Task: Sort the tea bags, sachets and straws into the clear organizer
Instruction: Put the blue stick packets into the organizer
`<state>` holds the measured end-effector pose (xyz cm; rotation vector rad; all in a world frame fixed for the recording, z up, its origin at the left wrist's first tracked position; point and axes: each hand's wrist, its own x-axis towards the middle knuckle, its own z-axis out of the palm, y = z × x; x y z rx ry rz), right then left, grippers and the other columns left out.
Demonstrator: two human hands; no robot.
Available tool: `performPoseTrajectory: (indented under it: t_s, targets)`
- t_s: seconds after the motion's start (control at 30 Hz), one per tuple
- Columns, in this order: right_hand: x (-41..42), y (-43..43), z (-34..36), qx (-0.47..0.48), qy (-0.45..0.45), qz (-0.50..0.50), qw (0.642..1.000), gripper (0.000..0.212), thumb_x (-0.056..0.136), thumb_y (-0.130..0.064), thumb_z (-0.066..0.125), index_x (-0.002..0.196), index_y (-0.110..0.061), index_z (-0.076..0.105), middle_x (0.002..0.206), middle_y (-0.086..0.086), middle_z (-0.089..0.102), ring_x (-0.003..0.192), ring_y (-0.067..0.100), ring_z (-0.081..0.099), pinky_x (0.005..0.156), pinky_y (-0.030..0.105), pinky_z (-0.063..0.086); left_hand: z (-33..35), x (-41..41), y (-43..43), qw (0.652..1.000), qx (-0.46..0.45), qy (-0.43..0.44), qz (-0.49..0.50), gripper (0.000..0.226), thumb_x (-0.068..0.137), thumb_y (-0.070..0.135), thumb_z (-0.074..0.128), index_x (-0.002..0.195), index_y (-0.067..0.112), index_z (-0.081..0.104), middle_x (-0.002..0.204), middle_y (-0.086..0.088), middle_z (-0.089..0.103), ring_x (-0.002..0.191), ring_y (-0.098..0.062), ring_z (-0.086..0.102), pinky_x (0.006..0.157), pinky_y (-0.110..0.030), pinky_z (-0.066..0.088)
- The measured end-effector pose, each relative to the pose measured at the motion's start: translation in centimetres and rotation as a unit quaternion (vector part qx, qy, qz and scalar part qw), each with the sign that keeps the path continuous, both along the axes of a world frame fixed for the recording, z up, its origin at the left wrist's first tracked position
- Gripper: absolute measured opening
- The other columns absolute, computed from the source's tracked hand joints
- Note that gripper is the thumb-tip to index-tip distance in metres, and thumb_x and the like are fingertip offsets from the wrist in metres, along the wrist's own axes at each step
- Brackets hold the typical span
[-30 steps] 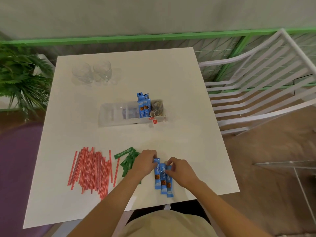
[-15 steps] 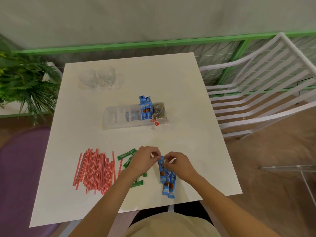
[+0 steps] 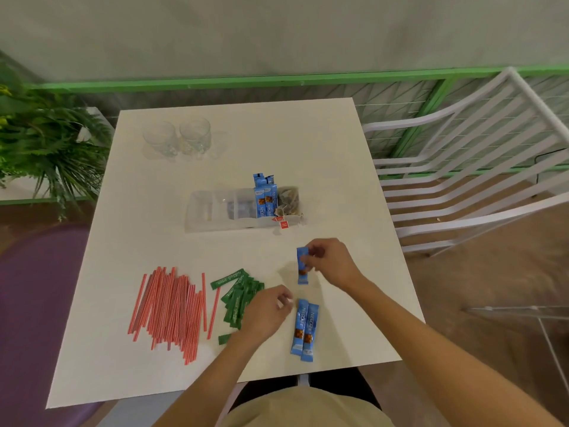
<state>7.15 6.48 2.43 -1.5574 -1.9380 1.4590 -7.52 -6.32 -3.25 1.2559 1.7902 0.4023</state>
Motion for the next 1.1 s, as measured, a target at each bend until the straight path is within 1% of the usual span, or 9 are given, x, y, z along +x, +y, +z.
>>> performPoseTrajectory:
  t_s: [0.1, 0.23, 0.43, 0.5, 0.63, 0.77, 0.83, 1.0, 1.1]
  targets:
    - [-1.7, 3.0, 1.8, 0.026, 0.021, 0.001, 0.999, 0.003, 0.081, 0.001, 0.067, 0.080, 0.002, 0.070, 0.067, 0.010, 0.071, 0.057, 0.006, 0.066, 0.057, 0.018, 0.052, -0.9, 1.5, -1.0, 0.995, 0.012, 0.062, -0.081, 0.025, 0.088, 0.032, 0.063, 0.113, 0.029, 0.057, 0.104, 0.015, 0.058, 0.076, -0.002, 0.051, 0.073, -0.022, 0.045]
    - [-4.4, 6.4, 3.8, 0.039, 0.045, 0.000, 0.998, 0.012, 0.083, 0.002, 0.066, 0.075, -0.007, 0.067, 0.074, 0.015, 0.072, 0.067, 0.019, 0.071, 0.062, 0.026, 0.056, -1.4, 3.1, -1.1, 0.979, 0.048, 0.122, -0.157, 0.037, 0.088, 0.030, 0.059, 0.123, 0.025, 0.050, 0.118, 0.008, 0.051, 0.103, -0.012, 0.056, 0.074, -0.028, 0.044]
    - [-7.2, 9.0, 4.7, 0.036, 0.049, 0.002, 0.998, 0.009, 0.088, 0.001, 0.062, 0.091, 0.008, 0.067, 0.077, 0.012, 0.069, 0.054, 0.001, 0.067, 0.053, 0.015, 0.052, -1.5, 2.9, -0.1, 0.976, 0.059, 0.148, -0.149, 0.042, 0.090, 0.022, 0.055, 0.131, 0.025, 0.046, 0.124, 0.005, 0.052, 0.104, -0.019, 0.059, 0.074, -0.031, 0.045]
    - [-7.8, 9.4, 4.6, 0.050, 0.045, 0.003, 0.998, 0.011, 0.089, 0.000, 0.062, 0.093, 0.007, 0.069, 0.079, 0.014, 0.070, 0.053, 0.000, 0.067, 0.052, 0.015, 0.052, -1.7, 2.6, 0.1, 0.978, 0.058, 0.148, -0.133, 0.040, 0.091, 0.019, 0.054, 0.130, 0.026, 0.048, 0.123, 0.006, 0.056, 0.106, -0.018, 0.059, 0.078, -0.030, 0.045]
    - [-8.8, 10.3, 4.2, 0.078, 0.046, -0.009, 0.996, 0.009, 0.088, -0.001, 0.062, 0.091, 0.004, 0.070, 0.081, 0.018, 0.073, 0.067, 0.014, 0.072, 0.068, 0.031, 0.060, -1.9, 1.7, 0.6, 0.990, 0.044, 0.103, -0.083, 0.033, 0.089, 0.019, 0.055, 0.121, 0.026, 0.056, 0.112, 0.007, 0.063, 0.102, -0.016, 0.060, 0.082, -0.030, 0.048]
    - [-9.6, 11.1, 3.7, 0.095, 0.016, 0.002, 0.995, 0.012, 0.090, -0.003, 0.061, 0.091, 0.004, 0.070, 0.081, 0.016, 0.074, 0.069, 0.016, 0.071, 0.071, 0.032, 0.059, -1.1, 0.4, 1.3, 0.998, 0.041, 0.050, 0.000, 0.012, 0.088, 0.019, 0.059, 0.098, 0.017, 0.064, 0.090, 0.002, 0.066, 0.080, -0.017, 0.062, 0.074, -0.038, 0.052]
    - [-9.9, 11.3, 3.1, 0.075, -0.001, 0.007, 0.997, 0.013, 0.091, -0.005, 0.060, 0.092, 0.004, 0.069, 0.082, 0.016, 0.074, 0.071, 0.017, 0.071, 0.073, 0.033, 0.059, -0.5, -0.4, 1.7, 0.997, 0.050, 0.010, 0.049, 0.006, 0.086, 0.017, 0.062, 0.091, 0.017, 0.066, 0.080, 0.003, 0.067, 0.069, -0.016, 0.064, 0.066, -0.035, 0.054]
    - [-10.4, 11.4, 1.5, 0.038, -0.057, 0.039, 0.997, 0.016, 0.092, -0.007, 0.061, 0.078, 0.001, 0.065, 0.081, 0.021, 0.072, 0.060, 0.016, 0.068, 0.066, 0.034, 0.059, 1.4, -3.1, 3.2, 0.987, 0.068, -0.051, 0.135, 0.008, 0.082, 0.019, 0.073, 0.087, 0.025, 0.070, 0.074, 0.006, 0.070, 0.064, -0.008, 0.066, 0.064, -0.028, 0.056]
    - [-10.6, 11.2, 0.9, 0.031, -0.105, 0.064, 0.992, 0.013, 0.091, -0.003, 0.060, 0.086, 0.008, 0.067, 0.086, 0.023, 0.071, 0.064, 0.022, 0.066, 0.058, 0.028, 0.055, 2.7, -4.6, 4.4, 0.981, 0.093, -0.058, 0.161, 0.012, 0.081, 0.017, 0.075, 0.082, 0.027, 0.069, 0.076, 0.007, 0.072, 0.069, -0.007, 0.068, 0.066, -0.024, 0.054]
